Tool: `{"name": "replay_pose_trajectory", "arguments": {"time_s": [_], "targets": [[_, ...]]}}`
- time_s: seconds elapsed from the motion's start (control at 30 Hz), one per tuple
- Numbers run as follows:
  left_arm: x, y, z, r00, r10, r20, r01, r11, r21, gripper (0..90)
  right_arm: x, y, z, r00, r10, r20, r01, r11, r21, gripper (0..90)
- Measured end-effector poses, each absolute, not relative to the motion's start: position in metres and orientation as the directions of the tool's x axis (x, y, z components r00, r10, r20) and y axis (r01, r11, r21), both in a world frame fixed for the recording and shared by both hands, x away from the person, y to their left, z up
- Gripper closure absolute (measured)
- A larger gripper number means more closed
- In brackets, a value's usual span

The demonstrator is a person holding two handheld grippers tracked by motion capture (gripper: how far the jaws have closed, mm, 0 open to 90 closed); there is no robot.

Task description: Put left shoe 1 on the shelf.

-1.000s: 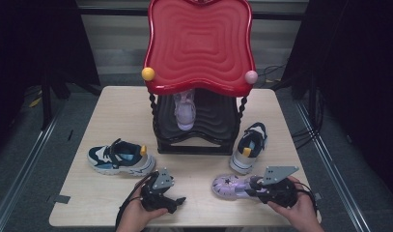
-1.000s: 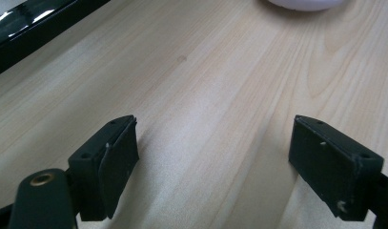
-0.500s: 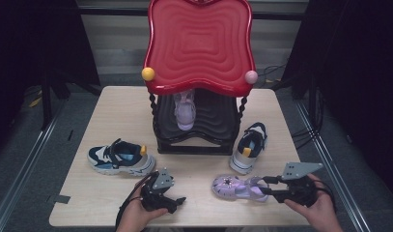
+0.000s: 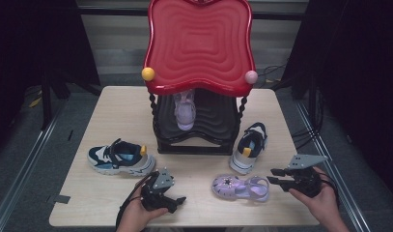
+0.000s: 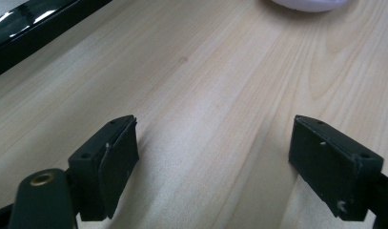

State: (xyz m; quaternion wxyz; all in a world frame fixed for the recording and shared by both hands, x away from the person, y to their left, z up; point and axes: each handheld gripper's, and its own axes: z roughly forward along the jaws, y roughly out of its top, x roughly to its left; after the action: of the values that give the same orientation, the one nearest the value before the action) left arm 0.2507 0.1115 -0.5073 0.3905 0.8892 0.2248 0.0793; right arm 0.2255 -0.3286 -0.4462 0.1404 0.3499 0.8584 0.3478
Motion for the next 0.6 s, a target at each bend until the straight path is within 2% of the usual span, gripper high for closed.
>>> {"name": "replay_pose_trajectory", "arguments": {"time_s": [0.07, 0.27, 0.6], "targets": [[0.251, 0.112, -0.507, 0.886, 0.462, -0.034, 0.338, -0.594, 0.73, 16.5, 0.226, -0.326, -0.449, -0.722, 0.692, 0.013, 0.501, 0.51, 0.699, 70.9], [0.251, 0.112, -0.507, 0.886, 0.462, -0.034, 0.338, -0.594, 0.73, 16.5, 0.22, -0.328, -0.449, -0.746, 0.665, 0.05, 0.497, 0.505, 0.706, 76.0], [0.251, 0.111, -0.507, 0.886, 0.462, -0.034, 0.338, -0.594, 0.73, 16.5, 0.196, -0.327, -0.452, -0.763, 0.639, 0.095, 0.494, 0.482, 0.723, 74.3]]}}
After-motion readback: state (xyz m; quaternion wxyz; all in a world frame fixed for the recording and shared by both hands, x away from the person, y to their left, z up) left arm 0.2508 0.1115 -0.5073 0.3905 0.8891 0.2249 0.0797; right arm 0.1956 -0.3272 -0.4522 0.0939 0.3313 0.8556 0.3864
